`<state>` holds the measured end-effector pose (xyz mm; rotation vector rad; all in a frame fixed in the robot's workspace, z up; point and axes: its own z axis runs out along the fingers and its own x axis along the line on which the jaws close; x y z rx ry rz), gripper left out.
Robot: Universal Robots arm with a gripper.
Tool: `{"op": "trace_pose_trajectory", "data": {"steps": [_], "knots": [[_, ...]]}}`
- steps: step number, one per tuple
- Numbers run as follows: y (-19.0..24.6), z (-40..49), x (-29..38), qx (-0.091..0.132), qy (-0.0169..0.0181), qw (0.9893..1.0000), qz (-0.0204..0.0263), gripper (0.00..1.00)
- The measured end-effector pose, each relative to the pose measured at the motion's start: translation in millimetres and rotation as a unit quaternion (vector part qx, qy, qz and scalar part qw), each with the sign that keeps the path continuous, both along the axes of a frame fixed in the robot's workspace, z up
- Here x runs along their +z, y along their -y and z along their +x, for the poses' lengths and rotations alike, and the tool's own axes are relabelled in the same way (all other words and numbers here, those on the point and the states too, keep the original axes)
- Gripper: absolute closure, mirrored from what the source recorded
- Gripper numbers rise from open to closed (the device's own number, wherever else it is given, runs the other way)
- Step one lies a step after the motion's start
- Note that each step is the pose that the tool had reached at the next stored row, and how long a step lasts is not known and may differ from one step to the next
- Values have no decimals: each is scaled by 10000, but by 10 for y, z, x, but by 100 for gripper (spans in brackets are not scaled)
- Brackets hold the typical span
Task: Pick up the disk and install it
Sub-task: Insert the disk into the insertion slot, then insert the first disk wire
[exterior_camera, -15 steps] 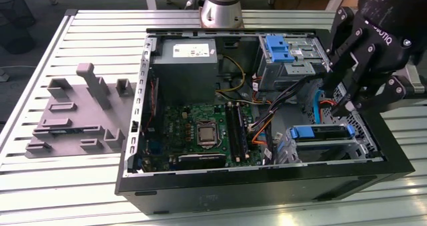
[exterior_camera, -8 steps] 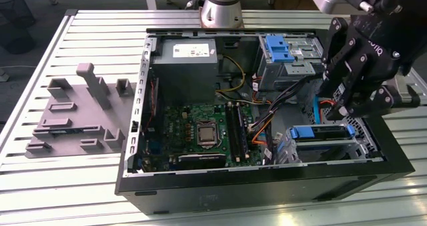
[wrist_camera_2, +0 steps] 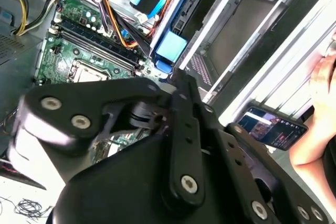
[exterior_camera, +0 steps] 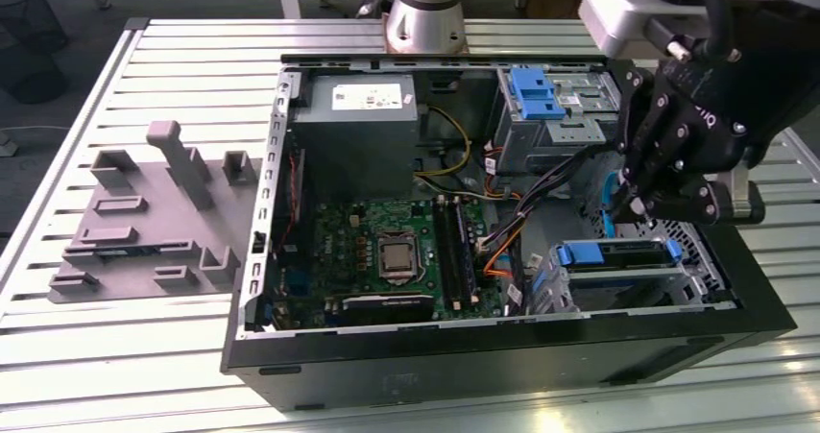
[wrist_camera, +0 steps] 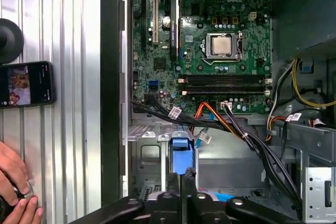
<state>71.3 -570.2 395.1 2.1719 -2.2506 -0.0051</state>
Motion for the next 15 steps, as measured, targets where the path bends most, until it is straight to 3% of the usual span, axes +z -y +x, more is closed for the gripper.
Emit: {"op": "trace_pose_trajectory", "data": {"steps": [2, 9, 15], "knots": [[0, 0, -38, 0, 0, 10000, 0, 89], [0, 0, -159, 0, 0, 10000, 0, 89], [0, 0, -175, 0, 1, 10000, 0, 89]]}}
